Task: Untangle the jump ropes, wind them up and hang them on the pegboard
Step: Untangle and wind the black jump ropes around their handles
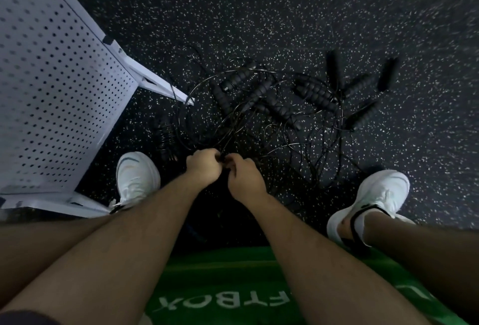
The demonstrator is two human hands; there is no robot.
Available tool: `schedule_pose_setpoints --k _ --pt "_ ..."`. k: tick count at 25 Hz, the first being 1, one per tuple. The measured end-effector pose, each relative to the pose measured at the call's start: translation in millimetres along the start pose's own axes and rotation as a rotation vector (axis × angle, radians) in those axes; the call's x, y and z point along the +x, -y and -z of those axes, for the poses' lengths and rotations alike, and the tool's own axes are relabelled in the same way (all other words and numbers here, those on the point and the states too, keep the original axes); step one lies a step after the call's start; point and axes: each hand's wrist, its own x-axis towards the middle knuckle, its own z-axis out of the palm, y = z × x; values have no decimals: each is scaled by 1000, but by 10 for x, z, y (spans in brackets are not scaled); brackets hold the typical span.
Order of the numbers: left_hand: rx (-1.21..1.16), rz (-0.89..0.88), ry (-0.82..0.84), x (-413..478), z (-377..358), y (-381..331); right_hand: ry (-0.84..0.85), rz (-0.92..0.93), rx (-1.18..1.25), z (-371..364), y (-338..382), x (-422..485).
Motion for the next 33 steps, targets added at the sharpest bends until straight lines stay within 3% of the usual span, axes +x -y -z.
schedule_pose_setpoints --k 8,12,16,18,21,27,30,33 --pt "-661 -88 -78 -285 516 -482 -204 87 13 519 38 136" --pt "-781 -238 -161 -675 1119 -898 -213 180 119 1120 279 39" --pt "-795 -457 -288 -1165 1867 -1393 -375 278 277 1869 867 -219" --pt "-752 -561 -354 -1404 2247 -1592 -398 344 228 2324 1142 -324" --pt "-733 -706 -428 -1760 2785 -1916 -329 370 73 3004 1503 -519" --pt "-1087 -883 -471 -2295 3494 -2434 37 362 276 3634 2011 -869" --pt "-1240 -936 -442 -2307 3720 -2529 -140 375 230 3696 2045 -915" --pt "-1123 -884 -407 -2023 3612 -2369 -365 408 419 3838 2136 -957"
